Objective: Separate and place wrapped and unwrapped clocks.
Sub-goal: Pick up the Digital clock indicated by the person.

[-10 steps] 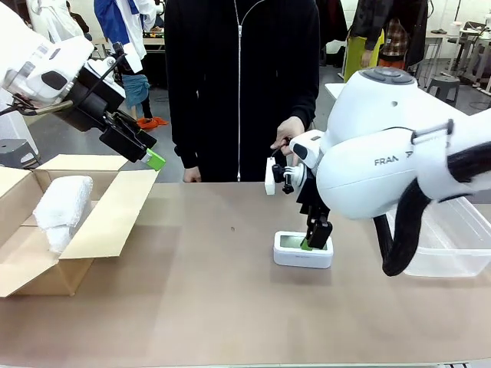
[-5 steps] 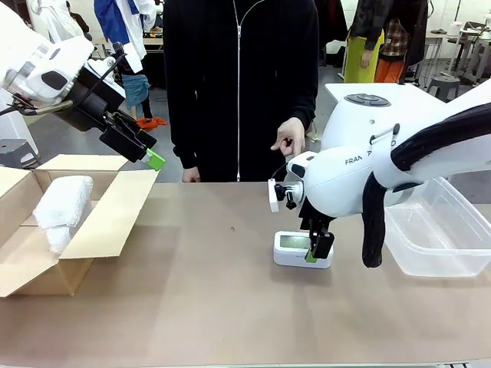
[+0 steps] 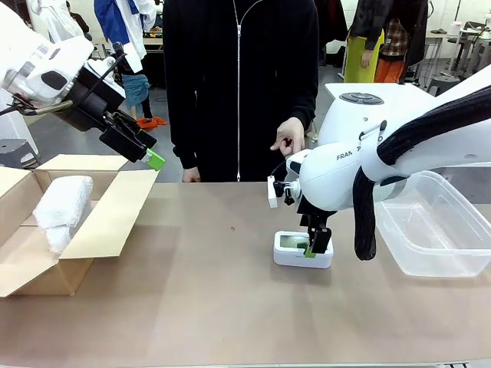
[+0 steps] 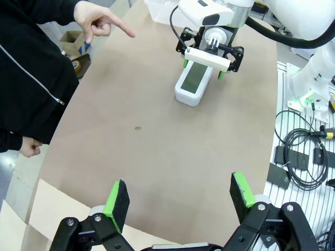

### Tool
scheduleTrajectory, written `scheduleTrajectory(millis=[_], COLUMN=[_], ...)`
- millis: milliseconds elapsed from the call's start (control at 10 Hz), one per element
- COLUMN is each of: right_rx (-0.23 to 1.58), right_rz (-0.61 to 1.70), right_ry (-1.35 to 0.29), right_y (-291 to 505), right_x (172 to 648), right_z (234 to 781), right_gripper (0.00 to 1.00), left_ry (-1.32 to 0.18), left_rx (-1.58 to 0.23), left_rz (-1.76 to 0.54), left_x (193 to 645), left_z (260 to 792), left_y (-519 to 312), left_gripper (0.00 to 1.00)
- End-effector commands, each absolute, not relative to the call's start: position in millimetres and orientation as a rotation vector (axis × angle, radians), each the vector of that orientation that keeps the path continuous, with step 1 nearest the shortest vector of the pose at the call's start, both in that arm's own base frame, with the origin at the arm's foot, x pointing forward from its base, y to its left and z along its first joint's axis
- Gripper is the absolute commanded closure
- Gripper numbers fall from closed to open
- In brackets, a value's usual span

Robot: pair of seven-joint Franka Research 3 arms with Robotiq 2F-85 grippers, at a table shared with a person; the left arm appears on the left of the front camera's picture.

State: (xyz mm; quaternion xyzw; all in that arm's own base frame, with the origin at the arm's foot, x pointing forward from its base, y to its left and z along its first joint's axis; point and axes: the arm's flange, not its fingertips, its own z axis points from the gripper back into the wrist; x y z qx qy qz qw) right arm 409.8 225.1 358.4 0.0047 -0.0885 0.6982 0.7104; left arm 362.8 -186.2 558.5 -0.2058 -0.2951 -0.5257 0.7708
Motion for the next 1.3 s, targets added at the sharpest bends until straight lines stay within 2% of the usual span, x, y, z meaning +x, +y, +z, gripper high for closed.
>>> scheduleTrajectory(millis=[0, 1200], right_rx=[0.028, 0.066], right_rz=[1.543, 1.508], right_ry=[-0.154, -0.05], right_y=[229, 235], right_x=[424, 444], right_z=[352, 319], right_gripper=[0.0, 0.0], left_ry=[-0.638, -0.638], left_rx=[-0.447, -0.447], left_rz=[-1.14, -1.14], left_x=[361, 361], left_z=[558, 558], left_y=[-186, -186], left_gripper=[0.0, 0.0])
